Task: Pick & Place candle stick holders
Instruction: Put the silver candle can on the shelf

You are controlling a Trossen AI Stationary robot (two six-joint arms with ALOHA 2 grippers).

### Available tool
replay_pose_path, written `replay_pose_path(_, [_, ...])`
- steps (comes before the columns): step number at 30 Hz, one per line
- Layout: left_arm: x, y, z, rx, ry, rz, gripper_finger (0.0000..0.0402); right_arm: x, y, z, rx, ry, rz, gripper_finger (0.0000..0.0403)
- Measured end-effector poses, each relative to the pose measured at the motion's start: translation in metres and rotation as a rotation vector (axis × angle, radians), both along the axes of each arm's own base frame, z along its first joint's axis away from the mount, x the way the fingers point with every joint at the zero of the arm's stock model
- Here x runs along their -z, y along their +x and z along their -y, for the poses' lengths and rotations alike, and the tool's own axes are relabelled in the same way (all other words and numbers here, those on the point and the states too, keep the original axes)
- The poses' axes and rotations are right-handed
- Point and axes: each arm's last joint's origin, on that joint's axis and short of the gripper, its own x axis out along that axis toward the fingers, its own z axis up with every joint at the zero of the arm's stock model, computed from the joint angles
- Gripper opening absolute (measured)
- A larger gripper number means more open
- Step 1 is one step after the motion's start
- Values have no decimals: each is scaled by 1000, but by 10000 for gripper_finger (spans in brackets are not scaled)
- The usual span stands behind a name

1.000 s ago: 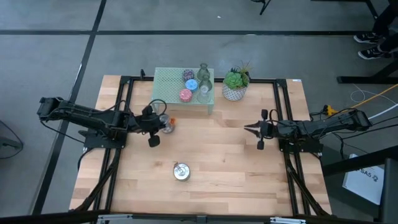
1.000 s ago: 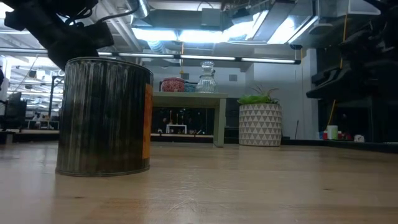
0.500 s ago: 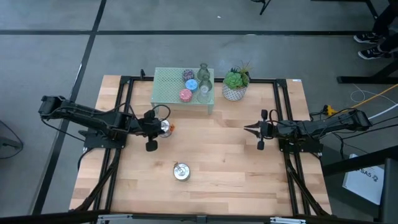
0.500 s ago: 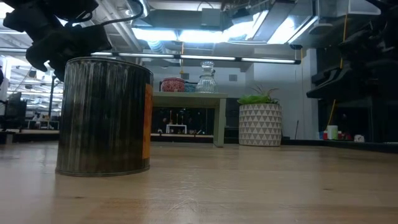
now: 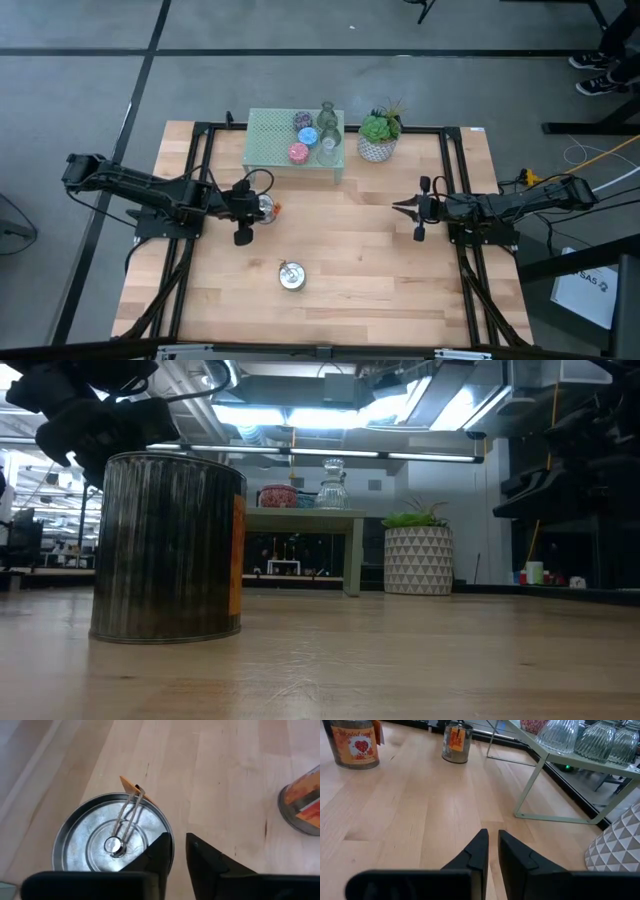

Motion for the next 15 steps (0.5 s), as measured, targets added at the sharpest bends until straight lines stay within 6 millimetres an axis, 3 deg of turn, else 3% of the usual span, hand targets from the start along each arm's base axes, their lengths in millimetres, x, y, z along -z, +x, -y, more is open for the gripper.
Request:
replay_pose_path(8, [-1,1,1,12,-25,11,111,0,0,0,0,0,0,44])
replay_pose_path(15, [0,1,1,43,4,5,124,0,0,0,0,0,0,44])
